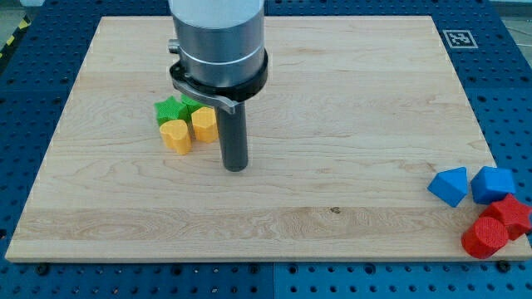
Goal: Place the yellow hexagon parallel to the green star
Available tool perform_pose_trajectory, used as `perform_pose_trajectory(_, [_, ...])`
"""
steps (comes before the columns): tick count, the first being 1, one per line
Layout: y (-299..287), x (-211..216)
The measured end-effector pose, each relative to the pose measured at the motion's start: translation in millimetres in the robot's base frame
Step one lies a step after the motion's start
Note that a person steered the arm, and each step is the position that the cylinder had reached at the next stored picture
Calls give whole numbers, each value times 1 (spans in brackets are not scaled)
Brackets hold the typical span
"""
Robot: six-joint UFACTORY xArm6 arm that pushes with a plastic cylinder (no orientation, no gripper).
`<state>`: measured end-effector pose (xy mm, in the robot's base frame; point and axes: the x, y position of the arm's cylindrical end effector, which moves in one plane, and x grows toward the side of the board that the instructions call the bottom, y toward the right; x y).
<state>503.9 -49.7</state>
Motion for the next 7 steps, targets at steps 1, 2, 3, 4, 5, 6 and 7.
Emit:
perform_pose_trajectory(1, [-14, -1])
perform_pose_trajectory(2, [-38, -1])
perform_pose_trajectory(3, [-52, -11])
perform_pose_trajectory(4, [-53, -29])
perform_pose_trajectory(5, [-53, -45])
perform_pose_trajectory(6, [-53, -58])
perform_pose_trajectory(7, [-53, -75])
